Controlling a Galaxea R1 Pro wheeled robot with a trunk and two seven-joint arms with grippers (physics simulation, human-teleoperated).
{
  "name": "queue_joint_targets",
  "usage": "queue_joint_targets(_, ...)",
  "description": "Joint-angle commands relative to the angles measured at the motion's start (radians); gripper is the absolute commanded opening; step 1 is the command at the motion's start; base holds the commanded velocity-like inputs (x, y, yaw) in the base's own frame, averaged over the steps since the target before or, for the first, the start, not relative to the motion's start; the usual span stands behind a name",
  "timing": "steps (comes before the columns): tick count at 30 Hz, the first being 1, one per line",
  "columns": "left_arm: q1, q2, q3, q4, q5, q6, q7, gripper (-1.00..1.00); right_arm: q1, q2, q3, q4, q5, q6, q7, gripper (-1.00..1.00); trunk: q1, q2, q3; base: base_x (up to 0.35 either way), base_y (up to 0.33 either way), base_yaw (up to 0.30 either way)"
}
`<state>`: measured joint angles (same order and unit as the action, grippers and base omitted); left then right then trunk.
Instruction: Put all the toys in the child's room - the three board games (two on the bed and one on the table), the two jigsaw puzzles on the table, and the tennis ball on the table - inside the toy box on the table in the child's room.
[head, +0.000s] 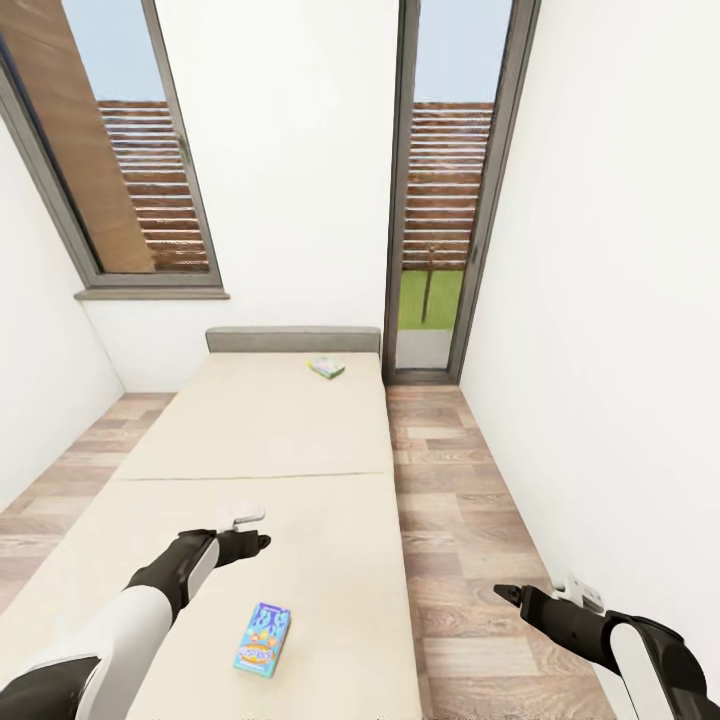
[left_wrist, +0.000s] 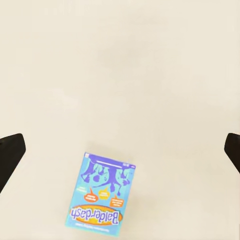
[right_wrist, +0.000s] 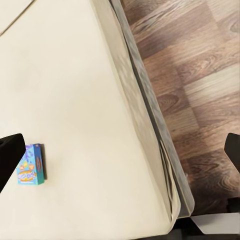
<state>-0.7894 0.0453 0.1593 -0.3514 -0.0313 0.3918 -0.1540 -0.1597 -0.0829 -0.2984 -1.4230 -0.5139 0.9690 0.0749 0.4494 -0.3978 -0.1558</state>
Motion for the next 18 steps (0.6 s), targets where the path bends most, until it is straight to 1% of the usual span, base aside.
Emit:
queue_joint_targets(1,-0.001,0.0,0.007,-0.004,-0.003,0.007,-0.005,1.0,-0.001,0.0,-0.002,0.0,0.006,0.005,0.007,1.0,0.001,-0.002,-0.004,0.0,0.0,0.0)
queue_joint_targets(3,-0.002,0.0,0.007,-0.009,-0.002,0.008,0.0,1.0,-0.002,0.0,-0.002,0.003,0.006,0.005,0.006,1.0,0.001,-0.002,-0.007,0.0,0.0,0.0)
queue_joint_targets(6,-0.02,0.0,0.008,-0.02,0.001,0.02,0.022,1.0,-0.003,-0.001,-0.002,0.012,0.006,0.005,0.005,1.0,0.001,-0.002,-0.012,0.0,0.0,0.0)
queue_joint_targets(9,-0.059,0.001,0.009,-0.026,0.005,0.049,0.066,1.0,-0.004,-0.01,-0.002,0.019,0.006,0.004,0.004,1.0,0.001,-0.002,-0.017,0.0,0.0,0.0)
queue_joint_targets(12,-0.076,0.001,0.01,-0.028,0.008,0.061,0.104,1.0,-0.004,-0.019,-0.002,0.022,0.005,0.004,0.004,1.0,0.001,-0.002,-0.022,0.0,0.0,0.0)
queue_joint_targets(16,-0.085,-0.001,0.012,-0.029,0.011,0.065,0.134,1.0,-0.004,-0.024,-0.002,0.03,0.005,0.004,0.004,1.0,0.001,-0.002,-0.028,0.0,0.0,0.0)
queue_joint_targets(18,-0.086,-0.002,0.013,-0.029,0.011,0.063,0.138,1.0,-0.004,-0.025,-0.002,0.033,0.005,0.003,0.004,1.0,0.001,-0.002,-0.031,0.0,0.0,0.0)
